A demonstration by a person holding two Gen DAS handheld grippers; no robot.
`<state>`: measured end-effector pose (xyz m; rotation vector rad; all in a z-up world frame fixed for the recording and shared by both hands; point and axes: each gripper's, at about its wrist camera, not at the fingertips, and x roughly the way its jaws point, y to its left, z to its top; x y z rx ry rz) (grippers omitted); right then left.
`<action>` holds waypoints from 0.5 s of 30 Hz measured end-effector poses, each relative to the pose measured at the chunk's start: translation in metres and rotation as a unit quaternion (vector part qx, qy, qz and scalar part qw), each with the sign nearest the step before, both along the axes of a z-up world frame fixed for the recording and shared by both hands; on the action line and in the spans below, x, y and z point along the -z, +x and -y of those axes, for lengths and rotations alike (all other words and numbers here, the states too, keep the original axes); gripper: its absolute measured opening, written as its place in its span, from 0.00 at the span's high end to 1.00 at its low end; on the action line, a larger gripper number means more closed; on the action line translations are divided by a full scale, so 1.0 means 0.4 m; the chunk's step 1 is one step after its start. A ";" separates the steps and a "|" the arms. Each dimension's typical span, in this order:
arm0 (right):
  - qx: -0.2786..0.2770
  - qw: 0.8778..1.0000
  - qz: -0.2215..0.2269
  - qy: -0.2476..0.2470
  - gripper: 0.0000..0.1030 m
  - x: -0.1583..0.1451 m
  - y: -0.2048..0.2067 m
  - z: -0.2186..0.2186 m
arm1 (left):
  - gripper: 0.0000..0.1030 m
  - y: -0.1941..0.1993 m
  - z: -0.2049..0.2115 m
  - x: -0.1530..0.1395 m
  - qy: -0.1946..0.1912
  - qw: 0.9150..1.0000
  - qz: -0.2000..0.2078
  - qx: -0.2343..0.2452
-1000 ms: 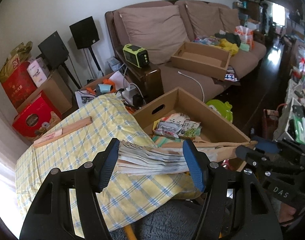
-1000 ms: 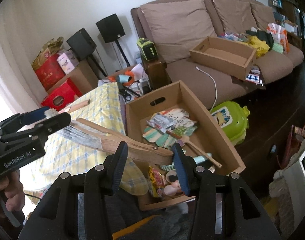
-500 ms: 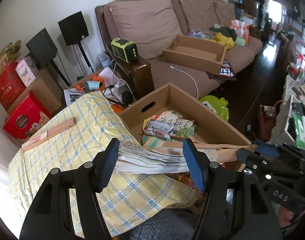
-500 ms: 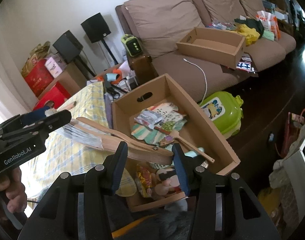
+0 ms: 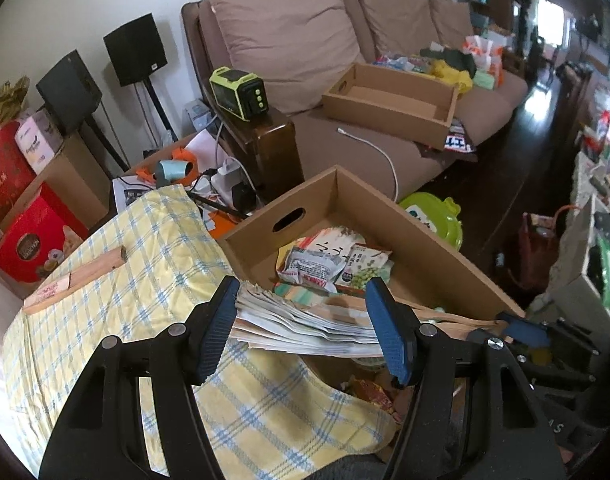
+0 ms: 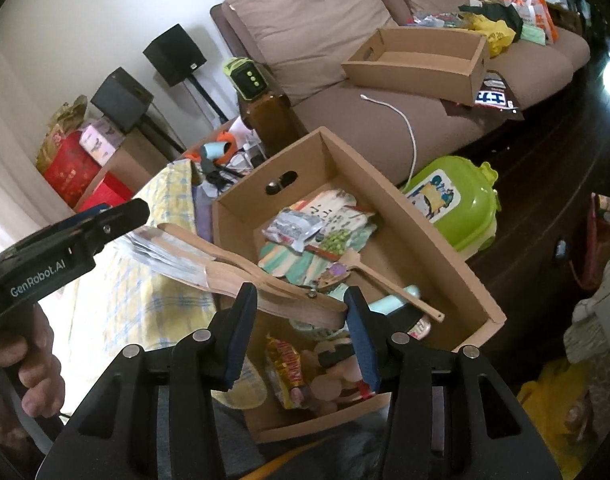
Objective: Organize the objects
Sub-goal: 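Lower the paper fan into the box and open both grippers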
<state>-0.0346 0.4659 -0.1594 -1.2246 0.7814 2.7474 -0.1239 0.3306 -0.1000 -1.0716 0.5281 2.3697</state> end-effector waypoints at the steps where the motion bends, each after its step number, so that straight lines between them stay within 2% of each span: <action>1: 0.000 1.000 0.002 0.001 0.54 0.005 -0.002 -0.001 | 0.41 -0.002 -0.006 0.009 -0.004 1.000 -0.001 0.000; 15: 0.023 0.999 0.036 -0.029 0.54 0.091 -0.007 -0.052 | 0.41 -0.031 -0.077 0.101 -0.038 0.998 0.040 0.017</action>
